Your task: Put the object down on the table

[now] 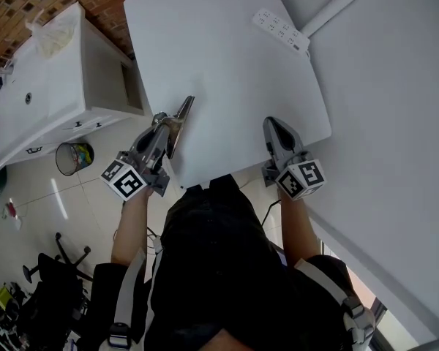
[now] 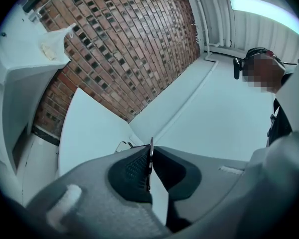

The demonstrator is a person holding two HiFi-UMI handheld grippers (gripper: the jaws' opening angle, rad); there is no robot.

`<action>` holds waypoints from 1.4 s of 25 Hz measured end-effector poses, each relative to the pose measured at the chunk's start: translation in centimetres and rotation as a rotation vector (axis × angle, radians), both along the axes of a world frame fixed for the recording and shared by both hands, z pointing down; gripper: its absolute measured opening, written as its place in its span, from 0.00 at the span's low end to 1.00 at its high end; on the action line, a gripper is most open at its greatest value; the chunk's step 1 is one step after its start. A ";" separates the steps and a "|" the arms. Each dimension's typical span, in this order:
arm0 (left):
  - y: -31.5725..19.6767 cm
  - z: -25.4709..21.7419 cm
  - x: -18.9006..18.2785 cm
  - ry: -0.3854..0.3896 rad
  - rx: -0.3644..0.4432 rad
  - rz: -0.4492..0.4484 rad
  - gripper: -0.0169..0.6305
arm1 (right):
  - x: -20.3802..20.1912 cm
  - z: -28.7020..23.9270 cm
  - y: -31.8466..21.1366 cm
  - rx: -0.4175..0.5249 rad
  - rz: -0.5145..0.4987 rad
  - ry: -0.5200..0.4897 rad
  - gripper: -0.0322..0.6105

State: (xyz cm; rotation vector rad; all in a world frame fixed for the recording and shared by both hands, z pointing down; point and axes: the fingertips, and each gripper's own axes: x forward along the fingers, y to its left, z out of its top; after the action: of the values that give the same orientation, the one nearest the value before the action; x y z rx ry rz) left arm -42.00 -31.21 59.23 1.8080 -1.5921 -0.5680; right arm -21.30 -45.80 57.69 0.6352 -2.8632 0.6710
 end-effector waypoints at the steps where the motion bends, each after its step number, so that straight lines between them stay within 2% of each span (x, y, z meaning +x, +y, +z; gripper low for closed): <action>1: -0.2 0.4 0.1 0.012 -0.004 -0.003 0.04 | 0.0 0.3 0.1 -0.004 -0.005 0.002 0.05; 5: -1.3 1.4 0.3 0.070 -0.022 -0.012 0.04 | -0.1 0.7 0.0 -0.017 -0.007 0.005 0.05; 9: -3.6 2.7 1.3 0.078 -0.035 0.036 0.04 | -1.1 1.5 0.0 -0.038 -0.007 0.022 0.05; 12: -6.0 3.5 2.1 0.120 -0.040 0.057 0.04 | -1.8 1.7 -0.2 -0.041 -0.012 0.025 0.05; 17: -8.9 5.9 1.9 0.180 -0.098 0.055 0.04 | -2.0 2.0 -1.1 -0.041 0.001 0.034 0.05; 22: -11.6 8.8 2.2 0.323 -0.144 0.036 0.03 | -1.4 3.0 -1.8 -0.064 0.021 0.055 0.05; 24: -12.5 9.9 2.4 0.350 -0.163 0.037 0.03 | -1.3 3.3 -2.1 -0.073 0.034 0.058 0.05; 29: -13.3 13.0 2.9 0.370 -0.258 0.038 0.03 | -1.1 4.0 -1.8 -0.091 0.052 0.067 0.05; 35: -13.5 14.6 3.6 0.362 -0.298 0.047 0.03 | -0.7 4.6 -1.6 -0.105 0.075 0.069 0.05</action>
State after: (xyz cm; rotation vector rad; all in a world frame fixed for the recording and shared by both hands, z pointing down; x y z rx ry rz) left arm -38.40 -44.70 73.86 1.4256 -1.3070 -0.5653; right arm -21.98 -47.39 62.26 0.7374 -2.7322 0.7876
